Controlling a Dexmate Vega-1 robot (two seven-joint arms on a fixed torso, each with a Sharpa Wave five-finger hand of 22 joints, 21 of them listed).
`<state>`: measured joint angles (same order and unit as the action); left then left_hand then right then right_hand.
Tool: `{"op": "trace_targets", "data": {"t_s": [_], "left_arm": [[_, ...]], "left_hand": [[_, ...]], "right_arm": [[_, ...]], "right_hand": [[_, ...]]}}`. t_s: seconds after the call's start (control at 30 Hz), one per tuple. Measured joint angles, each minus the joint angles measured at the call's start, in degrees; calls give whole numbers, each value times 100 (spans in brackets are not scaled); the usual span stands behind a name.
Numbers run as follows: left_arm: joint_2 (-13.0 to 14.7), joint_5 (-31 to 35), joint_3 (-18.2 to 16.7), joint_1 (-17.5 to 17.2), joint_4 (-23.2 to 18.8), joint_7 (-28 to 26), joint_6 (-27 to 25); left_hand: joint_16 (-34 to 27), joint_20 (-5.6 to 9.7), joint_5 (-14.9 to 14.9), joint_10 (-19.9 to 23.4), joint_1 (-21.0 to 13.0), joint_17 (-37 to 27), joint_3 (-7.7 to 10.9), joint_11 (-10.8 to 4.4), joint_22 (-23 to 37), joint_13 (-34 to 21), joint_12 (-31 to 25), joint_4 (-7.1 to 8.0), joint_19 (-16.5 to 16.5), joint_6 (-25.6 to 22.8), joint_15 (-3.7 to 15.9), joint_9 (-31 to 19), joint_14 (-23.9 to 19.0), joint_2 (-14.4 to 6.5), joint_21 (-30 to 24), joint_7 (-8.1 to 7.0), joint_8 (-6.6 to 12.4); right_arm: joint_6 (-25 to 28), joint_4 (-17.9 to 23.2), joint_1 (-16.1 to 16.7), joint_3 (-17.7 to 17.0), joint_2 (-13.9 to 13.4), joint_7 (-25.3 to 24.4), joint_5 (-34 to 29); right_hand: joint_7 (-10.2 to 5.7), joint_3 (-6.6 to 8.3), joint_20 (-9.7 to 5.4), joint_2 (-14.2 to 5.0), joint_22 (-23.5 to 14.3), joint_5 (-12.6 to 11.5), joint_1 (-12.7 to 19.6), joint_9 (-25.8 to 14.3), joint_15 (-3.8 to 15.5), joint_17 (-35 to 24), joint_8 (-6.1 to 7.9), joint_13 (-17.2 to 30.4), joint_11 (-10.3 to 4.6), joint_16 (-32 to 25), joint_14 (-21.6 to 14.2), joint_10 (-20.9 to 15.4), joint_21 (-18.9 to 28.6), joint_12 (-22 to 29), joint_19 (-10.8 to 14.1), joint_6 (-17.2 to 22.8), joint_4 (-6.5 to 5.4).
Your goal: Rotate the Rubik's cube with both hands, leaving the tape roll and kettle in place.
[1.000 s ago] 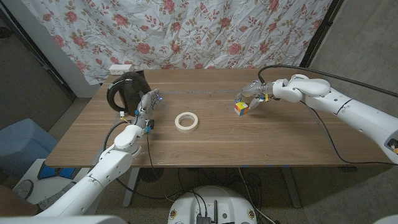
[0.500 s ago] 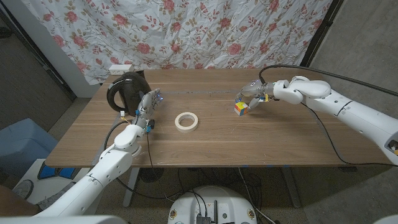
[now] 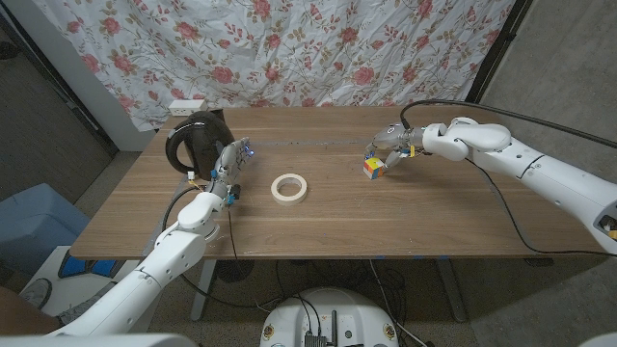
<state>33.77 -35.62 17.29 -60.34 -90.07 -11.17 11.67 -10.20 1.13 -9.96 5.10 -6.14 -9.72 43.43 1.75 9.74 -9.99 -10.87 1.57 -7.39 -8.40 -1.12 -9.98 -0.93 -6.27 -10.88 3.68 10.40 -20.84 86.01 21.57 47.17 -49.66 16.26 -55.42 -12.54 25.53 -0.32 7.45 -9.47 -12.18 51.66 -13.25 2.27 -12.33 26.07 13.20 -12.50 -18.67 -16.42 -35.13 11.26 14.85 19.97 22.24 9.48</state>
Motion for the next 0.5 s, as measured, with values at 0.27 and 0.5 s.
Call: {"op": "trace_targets", "data": {"t_s": [0.27,0.5], "left_arm": [[-5,-9,13,22,27,15,-14],[-4,-20,15,24,28,9,-44]], "left_hand": [[0,0,0,0,0,0,-25,0,0,0,0,24,0,0,0,0,0,0,0,0,0],[0,0,0,0,0,0,-25,0,0,0,0,24,0,0,0,0,0,0,0,0,0]], "right_arm": [[-27,-46,-44,40,26,-1,-18],[-58,-93,-86,74,49,1,-35]], "right_hand": [[-6,-64,1,-38,0,0,38,-21,8,-34,94,27,-28,-26,-70,-173,-27,22,-1,129,-16],[-14,-126,-31,-99,1,0,98,-48,11,-61,231,49,-2,-84,-148,-373,-27,42,30,371,-32]]}}
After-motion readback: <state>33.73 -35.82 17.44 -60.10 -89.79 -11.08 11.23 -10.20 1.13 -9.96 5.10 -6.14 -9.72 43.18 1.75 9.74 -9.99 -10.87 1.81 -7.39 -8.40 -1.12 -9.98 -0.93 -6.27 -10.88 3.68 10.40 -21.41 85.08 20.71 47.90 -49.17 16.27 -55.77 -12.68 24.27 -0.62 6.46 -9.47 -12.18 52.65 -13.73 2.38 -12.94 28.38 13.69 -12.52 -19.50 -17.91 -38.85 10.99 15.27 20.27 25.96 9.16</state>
